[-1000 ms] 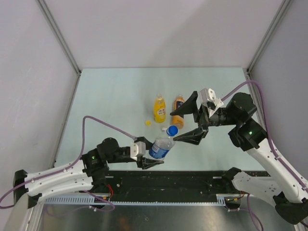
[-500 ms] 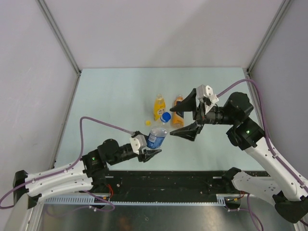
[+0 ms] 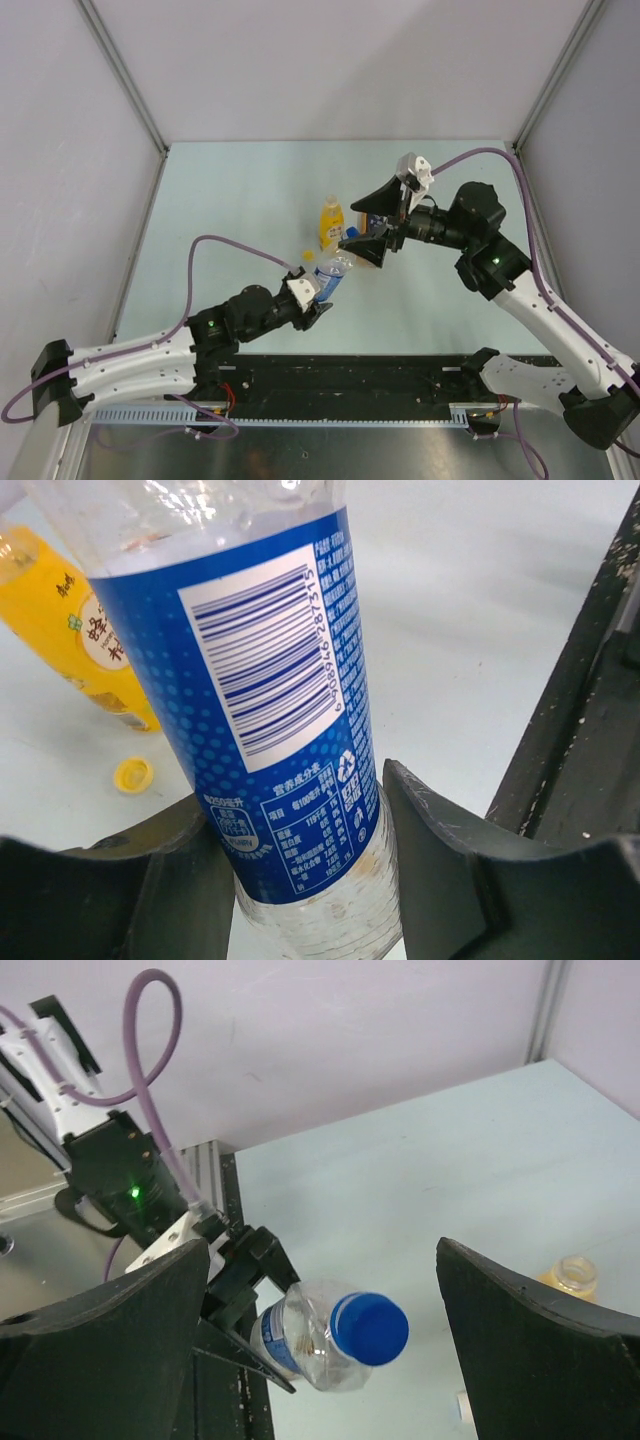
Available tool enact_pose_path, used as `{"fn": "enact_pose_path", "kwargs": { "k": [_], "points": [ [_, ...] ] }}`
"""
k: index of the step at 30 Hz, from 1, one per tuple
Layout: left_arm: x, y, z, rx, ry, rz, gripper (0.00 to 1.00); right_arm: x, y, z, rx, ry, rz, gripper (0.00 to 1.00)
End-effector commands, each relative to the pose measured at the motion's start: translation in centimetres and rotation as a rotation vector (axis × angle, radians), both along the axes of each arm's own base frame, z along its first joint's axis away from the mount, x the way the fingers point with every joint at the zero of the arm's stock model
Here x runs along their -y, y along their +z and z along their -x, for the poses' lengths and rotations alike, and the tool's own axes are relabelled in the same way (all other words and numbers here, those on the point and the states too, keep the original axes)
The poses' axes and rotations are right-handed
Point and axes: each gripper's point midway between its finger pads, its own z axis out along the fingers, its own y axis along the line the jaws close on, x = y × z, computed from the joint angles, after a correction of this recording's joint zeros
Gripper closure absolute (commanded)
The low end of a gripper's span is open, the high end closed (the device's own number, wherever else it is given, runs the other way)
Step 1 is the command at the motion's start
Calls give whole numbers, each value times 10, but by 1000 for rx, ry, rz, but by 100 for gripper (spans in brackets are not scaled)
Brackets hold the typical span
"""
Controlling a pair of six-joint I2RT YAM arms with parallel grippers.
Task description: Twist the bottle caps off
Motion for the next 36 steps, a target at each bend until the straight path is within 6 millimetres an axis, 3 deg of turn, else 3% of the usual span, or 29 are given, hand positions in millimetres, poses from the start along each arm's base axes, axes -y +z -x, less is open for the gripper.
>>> {"fn": "enact_pose_path", "kwargs": {
  "k": [1, 10, 28, 30, 34, 36],
  "points": [
    [1, 22, -15, 32, 69, 10, 100, -1, 9, -21, -8, -85, -43, 1],
    [3, 22, -15, 30, 67, 4, 100, -4, -18, -40, -82, -112, 16, 1],
    [1, 39, -7, 46, 29, 62, 100, -12, -40, -13, -128, 108, 74, 31],
    [1, 39, -7, 45, 26, 66, 100, -13, -40, -12, -129, 120, 76, 41],
    [1, 38, -6, 43, 23, 65, 100, -12, -38, -13, -127, 106, 70, 72],
    [1, 36, -6, 43, 26, 61, 100, -11, -36, -13, -125, 91, 66, 80]
  ]
}}
